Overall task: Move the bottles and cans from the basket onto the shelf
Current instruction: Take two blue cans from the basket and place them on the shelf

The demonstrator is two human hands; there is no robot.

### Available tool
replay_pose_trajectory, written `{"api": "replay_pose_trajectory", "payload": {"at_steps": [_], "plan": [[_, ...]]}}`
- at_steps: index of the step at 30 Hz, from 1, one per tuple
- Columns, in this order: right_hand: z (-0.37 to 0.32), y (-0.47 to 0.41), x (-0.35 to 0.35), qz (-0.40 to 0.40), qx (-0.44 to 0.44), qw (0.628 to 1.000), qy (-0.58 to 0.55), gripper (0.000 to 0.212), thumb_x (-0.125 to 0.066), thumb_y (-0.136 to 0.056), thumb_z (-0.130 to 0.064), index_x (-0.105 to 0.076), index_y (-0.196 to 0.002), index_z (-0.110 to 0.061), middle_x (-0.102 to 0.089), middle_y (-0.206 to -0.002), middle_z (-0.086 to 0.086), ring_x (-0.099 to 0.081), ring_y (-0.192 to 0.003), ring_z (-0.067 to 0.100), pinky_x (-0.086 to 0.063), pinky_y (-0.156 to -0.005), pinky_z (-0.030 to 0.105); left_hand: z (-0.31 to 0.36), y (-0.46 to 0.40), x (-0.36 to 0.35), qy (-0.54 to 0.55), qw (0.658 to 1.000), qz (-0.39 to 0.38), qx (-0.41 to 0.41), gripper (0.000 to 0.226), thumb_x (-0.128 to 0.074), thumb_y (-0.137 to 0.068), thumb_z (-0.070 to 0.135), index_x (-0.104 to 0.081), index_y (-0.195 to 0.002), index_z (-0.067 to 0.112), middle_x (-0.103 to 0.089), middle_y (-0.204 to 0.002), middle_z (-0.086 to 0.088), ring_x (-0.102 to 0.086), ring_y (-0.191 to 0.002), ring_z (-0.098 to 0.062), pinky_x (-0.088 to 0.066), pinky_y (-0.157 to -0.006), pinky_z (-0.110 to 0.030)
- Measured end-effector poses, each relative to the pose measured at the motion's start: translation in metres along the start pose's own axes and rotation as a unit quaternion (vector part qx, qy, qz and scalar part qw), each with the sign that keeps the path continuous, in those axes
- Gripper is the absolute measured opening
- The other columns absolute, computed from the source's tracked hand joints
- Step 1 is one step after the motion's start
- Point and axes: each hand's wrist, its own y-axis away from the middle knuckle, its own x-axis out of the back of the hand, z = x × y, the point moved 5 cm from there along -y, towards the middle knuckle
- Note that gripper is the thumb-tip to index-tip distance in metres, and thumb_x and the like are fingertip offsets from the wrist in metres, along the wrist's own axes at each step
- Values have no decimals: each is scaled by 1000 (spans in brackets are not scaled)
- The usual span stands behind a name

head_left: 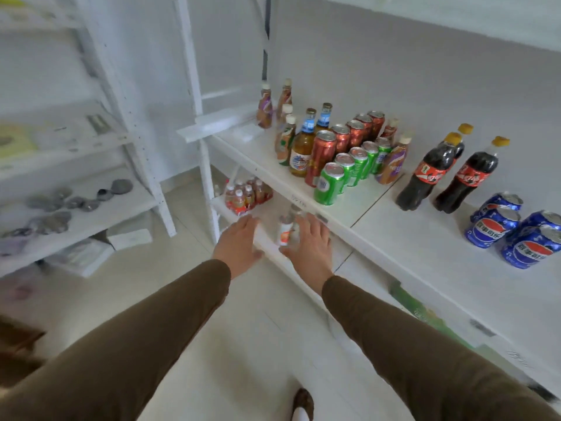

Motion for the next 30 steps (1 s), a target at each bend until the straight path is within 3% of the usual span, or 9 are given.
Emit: {"api": "replay_pose_trajectory", "payload": {"at_steps": [9, 15, 20, 27, 30], "plan": [[-277, 81, -132, -138, 216, 966, -26, 79, -72, -86, -40, -30, -152, -25, -21, -164, 3, -27, -146, 27, -26, -117, 44, -239, 197, 114, -28, 974, 46, 220, 85, -72, -85, 34, -26, -155, 20, -23, -163, -9, -42, -138, -35, -36, -112, -44], [-422, 109, -213, -211, 323, 922, -43, 82, -71, -87, -32, -27, -155, -22, -18, -166, 3, -28, -148, 24, -28, -117, 44, -368, 289, 166, -14, 941, 92, 324, 86, -75, -82, 29, -29, -154, 16, -31, -157, -11, -48, -130, -40, -39, -107, -45], [-522, 104, -290, -271, 354, 892, -76, 81, -72, -86, -25, -30, -155, -18, -24, -164, 5, -30, -146, 25, -28, -117, 38, -474, 331, 188, 36, 906, 129, 402, 84, -76, -81, 22, -32, -152, 13, -35, -153, -11, -41, -137, -33, -38, -108, -43], [-657, 109, -389, -360, 348, 851, -158, 72, -70, -88, -24, -37, -151, -15, -42, -154, 7, -34, -142, 24, -25, -117, 32, -602, 396, 213, 90, 833, 157, 522, 82, -75, -85, 34, -32, -152, 20, -38, -154, -7, -44, -136, -28, -39, -109, -41], [-692, 119, -423, -400, 309, 845, -177, 67, -67, -92, -23, -38, -151, -15, -44, -152, 6, -40, -139, 23, -33, -117, 40, -641, 417, 215, 115, 804, 163, 561, 80, -74, -86, 37, -31, -152, 23, -39, -154, -5, -46, -134, -29, -41, -107, -42]]}}
